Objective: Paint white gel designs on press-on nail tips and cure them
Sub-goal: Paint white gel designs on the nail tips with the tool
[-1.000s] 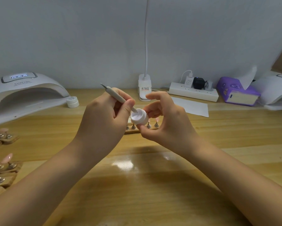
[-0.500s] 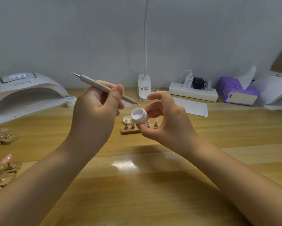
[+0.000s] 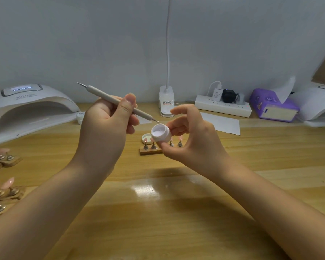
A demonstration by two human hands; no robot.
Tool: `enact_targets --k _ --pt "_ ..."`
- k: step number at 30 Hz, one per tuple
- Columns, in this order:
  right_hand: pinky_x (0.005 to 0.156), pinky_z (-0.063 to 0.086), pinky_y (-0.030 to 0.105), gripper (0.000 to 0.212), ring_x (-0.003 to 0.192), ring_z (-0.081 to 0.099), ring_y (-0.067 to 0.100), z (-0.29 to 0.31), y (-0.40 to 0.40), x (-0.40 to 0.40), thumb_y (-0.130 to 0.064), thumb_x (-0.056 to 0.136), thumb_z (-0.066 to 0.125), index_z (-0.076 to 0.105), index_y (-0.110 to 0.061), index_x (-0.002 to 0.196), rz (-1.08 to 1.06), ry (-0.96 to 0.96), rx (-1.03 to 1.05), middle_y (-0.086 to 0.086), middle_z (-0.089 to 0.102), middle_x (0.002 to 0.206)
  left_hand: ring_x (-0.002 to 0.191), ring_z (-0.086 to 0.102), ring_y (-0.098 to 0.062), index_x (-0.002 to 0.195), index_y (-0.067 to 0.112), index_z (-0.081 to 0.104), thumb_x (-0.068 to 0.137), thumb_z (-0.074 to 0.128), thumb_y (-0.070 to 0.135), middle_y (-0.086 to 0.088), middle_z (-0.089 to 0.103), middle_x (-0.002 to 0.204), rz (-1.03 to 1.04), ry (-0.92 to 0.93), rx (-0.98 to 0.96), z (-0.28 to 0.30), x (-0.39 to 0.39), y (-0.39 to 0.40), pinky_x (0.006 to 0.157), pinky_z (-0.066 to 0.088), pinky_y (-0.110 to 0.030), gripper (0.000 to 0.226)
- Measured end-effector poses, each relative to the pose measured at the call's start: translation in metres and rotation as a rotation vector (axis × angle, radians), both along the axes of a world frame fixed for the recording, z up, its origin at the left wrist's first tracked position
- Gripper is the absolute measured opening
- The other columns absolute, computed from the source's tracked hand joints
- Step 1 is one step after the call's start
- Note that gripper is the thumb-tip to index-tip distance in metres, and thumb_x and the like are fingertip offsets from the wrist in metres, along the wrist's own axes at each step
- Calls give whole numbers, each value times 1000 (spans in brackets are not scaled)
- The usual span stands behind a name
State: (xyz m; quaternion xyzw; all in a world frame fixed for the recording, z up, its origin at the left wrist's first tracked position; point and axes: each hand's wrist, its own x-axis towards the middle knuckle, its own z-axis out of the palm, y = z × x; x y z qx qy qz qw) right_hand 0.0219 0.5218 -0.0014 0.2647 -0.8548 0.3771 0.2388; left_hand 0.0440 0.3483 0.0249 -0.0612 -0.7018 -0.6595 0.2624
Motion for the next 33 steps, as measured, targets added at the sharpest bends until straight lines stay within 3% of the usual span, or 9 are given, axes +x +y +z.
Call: enact_targets --k 3,6,10,15,21,25,28,33 --pt "78 47 4 68 79 59 0 1 -1 0 -27 70 85 45 -13 122 2 -4 -5 -6 65 96 57 57 -4 82 21 62 95 55 41 10 63 60 29 35 -50 0 1 -1 60 49 -19 25" --pt "78 47 5 67 79 59 -1 0 -1 1 -27 70 84 44 -13 122 6 -5 -6 -6 64 95 60 62 -2 83 24 59 96 53 38 8 66 64 84 114 -273 0 3 0 58 47 -11 20" --pt "78 48 5 68 79 59 2 0 -1 0 -27 70 84 44 -13 122 -3 -6 0 -3 65 97 69 63 -3 88 21 58 97 53 27 9 63 70 105 192 -470 -1 4 1 59 50 -19 12" --pt "80 50 11 67 82 61 6 1 -1 1 -26 70 85 44 -13 122 -7 -4 -16 -2 66 96 71 61 -12 88 24 54 94 51 26 13 62 75 82 239 -557 -2 4 0 60 47 -27 7" --pt "79 51 14 67 80 61 4 1 -1 1 -26 70 84 44 -14 122 -15 1 -10 -7 64 93 75 57 1 85 17 56 87 53 22 21 55 71 75 278 -637 -2 5 1 58 41 -9 6" --pt "80 51 14 68 80 60 5 1 -1 1 -26 70 84 44 -13 123 -15 6 2 -9 61 92 69 54 5 86 18 55 89 59 13 21 52 72 69 307 -698 -4 5 0 57 40 -7 7" --pt "81 51 14 67 80 60 6 1 -2 1 -26 70 84 44 -12 123 -14 6 3 -8 62 93 60 51 1 87 19 55 89 59 13 16 54 73 71 318 -735 -5 5 -1 53 40 -11 7" --pt "80 51 13 67 81 61 6 1 -2 2 -25 70 84 44 -11 123 -10 12 4 -3 65 95 62 51 -12 89 19 56 88 54 23 15 54 75 82 327 -766 -6 4 -2 55 42 -22 4"
